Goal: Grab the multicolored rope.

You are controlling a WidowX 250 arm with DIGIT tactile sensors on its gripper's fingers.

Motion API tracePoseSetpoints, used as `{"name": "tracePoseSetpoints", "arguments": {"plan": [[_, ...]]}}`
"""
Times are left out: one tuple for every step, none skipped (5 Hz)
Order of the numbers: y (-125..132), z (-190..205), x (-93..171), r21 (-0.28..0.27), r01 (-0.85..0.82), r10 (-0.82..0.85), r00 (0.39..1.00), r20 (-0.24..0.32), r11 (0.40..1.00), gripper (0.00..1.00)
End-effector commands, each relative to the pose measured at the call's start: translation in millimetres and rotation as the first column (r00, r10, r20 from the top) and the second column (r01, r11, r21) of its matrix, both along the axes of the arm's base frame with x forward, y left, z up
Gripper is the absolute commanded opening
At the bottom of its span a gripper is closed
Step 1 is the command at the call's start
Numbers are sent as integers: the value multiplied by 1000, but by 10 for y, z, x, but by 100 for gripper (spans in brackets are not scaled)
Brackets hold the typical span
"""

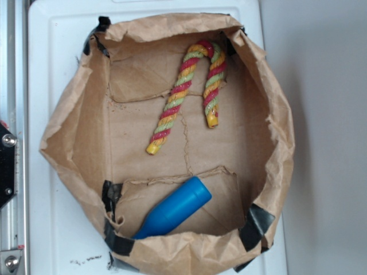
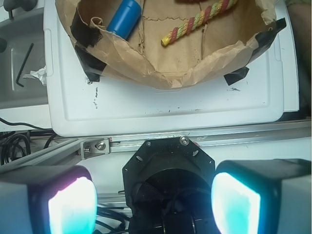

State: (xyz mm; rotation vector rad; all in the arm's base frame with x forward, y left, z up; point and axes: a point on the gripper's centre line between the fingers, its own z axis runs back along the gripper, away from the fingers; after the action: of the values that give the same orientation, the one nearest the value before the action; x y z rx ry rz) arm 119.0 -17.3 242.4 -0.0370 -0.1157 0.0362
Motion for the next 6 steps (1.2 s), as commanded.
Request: {"name": "tracePoseSetpoints", "arguments": {"plan": [[0, 0, 0, 0, 0, 0, 1000, 0, 1000, 100], [-120, 3, 427, -32, -106, 109, 991, 82, 994, 100], [-161, -145, 934, -62, -216, 223, 964, 145, 974, 100], [-24, -366, 1302, -115, -290, 307, 933, 189, 950, 100], [225, -602, 1577, -107, -427, 441, 864, 245, 898, 100], [433, -783, 1661, -124, -479, 495, 840, 221, 869, 100]]}}
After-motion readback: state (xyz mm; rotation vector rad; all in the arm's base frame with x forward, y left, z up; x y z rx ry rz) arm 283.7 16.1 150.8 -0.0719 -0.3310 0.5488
